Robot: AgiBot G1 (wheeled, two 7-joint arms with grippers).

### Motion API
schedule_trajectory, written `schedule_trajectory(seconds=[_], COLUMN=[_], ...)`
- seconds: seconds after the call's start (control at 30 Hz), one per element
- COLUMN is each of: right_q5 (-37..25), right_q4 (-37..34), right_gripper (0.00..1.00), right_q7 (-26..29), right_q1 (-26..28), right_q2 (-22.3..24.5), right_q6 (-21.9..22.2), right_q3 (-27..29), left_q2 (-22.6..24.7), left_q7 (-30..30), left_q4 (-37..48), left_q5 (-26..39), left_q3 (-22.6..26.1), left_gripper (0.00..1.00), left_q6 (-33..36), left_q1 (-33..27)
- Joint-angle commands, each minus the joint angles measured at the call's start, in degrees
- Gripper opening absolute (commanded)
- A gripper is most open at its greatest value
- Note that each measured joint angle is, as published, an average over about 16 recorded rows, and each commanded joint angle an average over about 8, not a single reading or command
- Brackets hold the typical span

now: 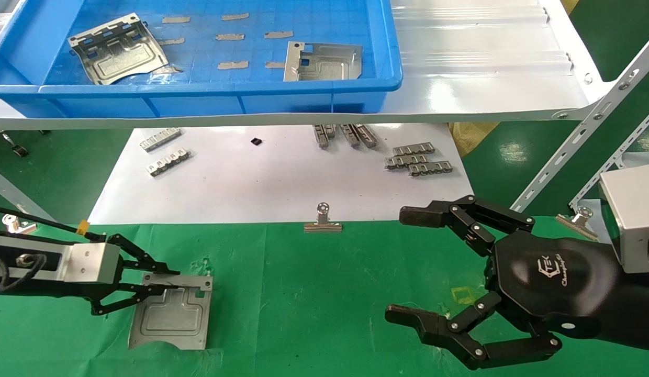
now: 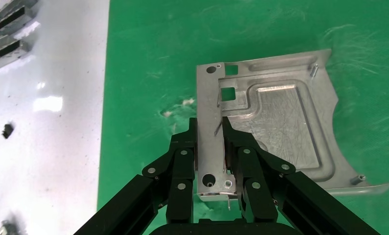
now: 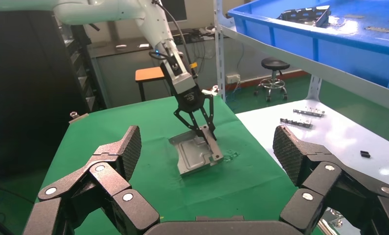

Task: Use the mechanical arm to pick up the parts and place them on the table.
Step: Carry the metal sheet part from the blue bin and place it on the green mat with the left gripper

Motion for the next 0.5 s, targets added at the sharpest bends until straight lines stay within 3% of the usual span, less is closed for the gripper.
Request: schedule_trajectory(seconds=[0.03,0.5], right_q5=[0.00,0.00], right_q4=[0.00,0.00], right_gripper=[1.00,1.00], right_q7=[0.00,0.00], right_q1=[0.00,0.00], right_q2=[0.00,0.00], right_q6=[0.00,0.00], right_q3=[0.00,0.00], left_q2=[0.53,1.85], left_q7=[0.71,1.81], left_q4=[1.31,6.45], left_q5=[0.14,-3.04], left_q3=[0.06,-1.28], left_gripper=[1.00,1.00], left_q6=[-0.47,2.66], left_q1=[-0.14,-0.57])
